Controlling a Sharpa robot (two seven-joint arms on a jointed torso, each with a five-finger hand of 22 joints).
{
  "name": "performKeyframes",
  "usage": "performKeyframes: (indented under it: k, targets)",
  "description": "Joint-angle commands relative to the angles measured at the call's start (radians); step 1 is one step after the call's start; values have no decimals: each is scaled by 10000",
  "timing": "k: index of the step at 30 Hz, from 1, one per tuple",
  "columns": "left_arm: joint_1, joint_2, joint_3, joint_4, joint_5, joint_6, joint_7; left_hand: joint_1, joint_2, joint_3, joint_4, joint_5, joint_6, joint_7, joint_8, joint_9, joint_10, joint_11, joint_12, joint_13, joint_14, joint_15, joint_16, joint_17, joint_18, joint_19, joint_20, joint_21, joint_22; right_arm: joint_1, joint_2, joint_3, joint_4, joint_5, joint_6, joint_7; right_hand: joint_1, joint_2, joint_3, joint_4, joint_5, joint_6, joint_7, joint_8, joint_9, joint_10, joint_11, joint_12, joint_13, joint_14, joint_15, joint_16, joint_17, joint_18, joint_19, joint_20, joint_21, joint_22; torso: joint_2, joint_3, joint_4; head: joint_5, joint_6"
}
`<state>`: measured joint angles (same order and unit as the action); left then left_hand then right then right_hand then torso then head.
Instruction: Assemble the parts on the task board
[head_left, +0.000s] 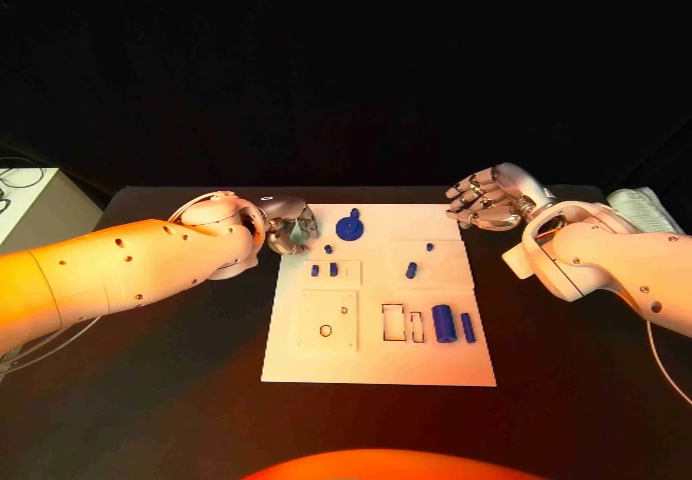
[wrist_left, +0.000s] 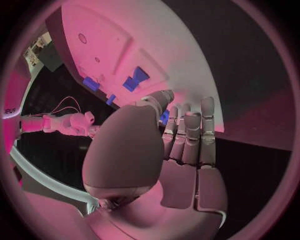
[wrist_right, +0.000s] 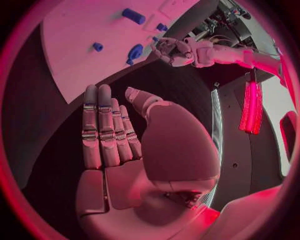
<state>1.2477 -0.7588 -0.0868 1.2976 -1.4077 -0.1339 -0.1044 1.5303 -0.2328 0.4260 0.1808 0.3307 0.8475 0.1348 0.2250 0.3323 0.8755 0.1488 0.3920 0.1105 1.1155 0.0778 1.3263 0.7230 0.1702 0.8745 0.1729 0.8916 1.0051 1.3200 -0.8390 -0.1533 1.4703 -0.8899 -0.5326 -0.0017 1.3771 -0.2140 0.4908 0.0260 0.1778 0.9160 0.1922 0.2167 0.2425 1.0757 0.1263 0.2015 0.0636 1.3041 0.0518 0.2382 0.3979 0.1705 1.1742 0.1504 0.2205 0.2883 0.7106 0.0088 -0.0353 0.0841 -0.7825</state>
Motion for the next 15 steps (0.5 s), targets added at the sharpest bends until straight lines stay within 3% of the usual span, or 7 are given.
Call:
performKeyframes:
  k: [1,3,4,5,8,10,15]
  targets:
    - [4,-204,99,28,711,-1233,276,-13,-27,237,41,-54,604,152,448,155,658,-290,682,207,97,-245,-9,-161,158,97,-148,41,35,-5,22,2,-177,-2020,1353,-396,178,106,43,-321,-13,448,-207,76,-1,653,-227,-116,10,1197,-395,738,540,87,719,-525,1151,790,5,7,-12,-167,76]
    - [5,-404,179,99,1884,-1518,635,-24,-1,311,25,-28,848,148,703,255,914,-455,1113,382,-287,-386,-371,-866,153,52,-265,-33,2,-5,86,2,-320,-2806,1696,-481,60,153,264,-485,4,794,-344,29,-47,1191,-394,-424,28,2036,-563,1869,1392,62,930,-781,2359,1754,3,8,-31,-255,115]
    - [5,-517,213,160,2768,-1574,893,-3,46,366,4,-21,926,164,795,298,982,-512,1275,453,-342,-437,-475,-974,154,42,-309,-62,-13,-6,134,2,-399,-3231,1844,-529,-80,106,480,-549,10,902,-397,-44,-79,1370,-371,-666,29,1807,-604,2652,1980,28,813,-833,2964,2296,4,8,-36,-271,126]
    - [6,-615,235,227,3598,-1582,1129,-8,65,411,-12,-23,949,175,862,331,999,-546,1433,527,-393,-469,-584,-1108,149,39,-347,-89,-26,-10,178,1,-465,-3559,1948,-569,-145,69,625,-614,-11,929,-391,-103,-92,1466,-392,-816,45,1915,-600,3168,2340,30,642,-831,3318,2643,9,7,-46,-314,152]
    - [6,-957,286,550,6838,-1316,2061,-66,100,534,-73,-38,821,219,953,389,809,-536,1808,711,-857,-473,-1176,-1932,129,-58,-389,-255,-102,-58,341,-5,-688,-4615,2172,-731,-390,17,998,-671,-15,1025,-430,-173,-52,1709,-483,-1134,88,2033,-613,5844,4393,-233,1157,-779,5895,5151,20,7,-31,-413,185]
    - [5,-1178,305,822,8802,-849,2730,-199,100,554,-70,-47,685,257,989,418,621,-491,1991,798,-1008,-432,-1487,-2073,121,-163,-361,-450,-203,-124,462,-8,-836,-5306,2250,-886,-493,-16,1192,-695,-17,1024,-447,-198,3,1789,-503,-1275,110,2096,-625,7589,5801,-478,1639,-747,7540,6789,28,-2,3,-518,219]
    - [3,-1664,328,1513,11171,538,3949,-603,-56,328,75,-66,371,300,1004,452,252,-376,2017,798,-1485,-289,-2153,-2333,102,-455,-207,-1128,-612,-278,824,-27,-1223,-6363,2242,-1167,-719,-152,1336,-633,-24,993,-462,-212,102,1598,-471,-1385,87,2134,-559,9122,7017,-703,2035,-695,8944,8225,18,-8,6,-654,262]
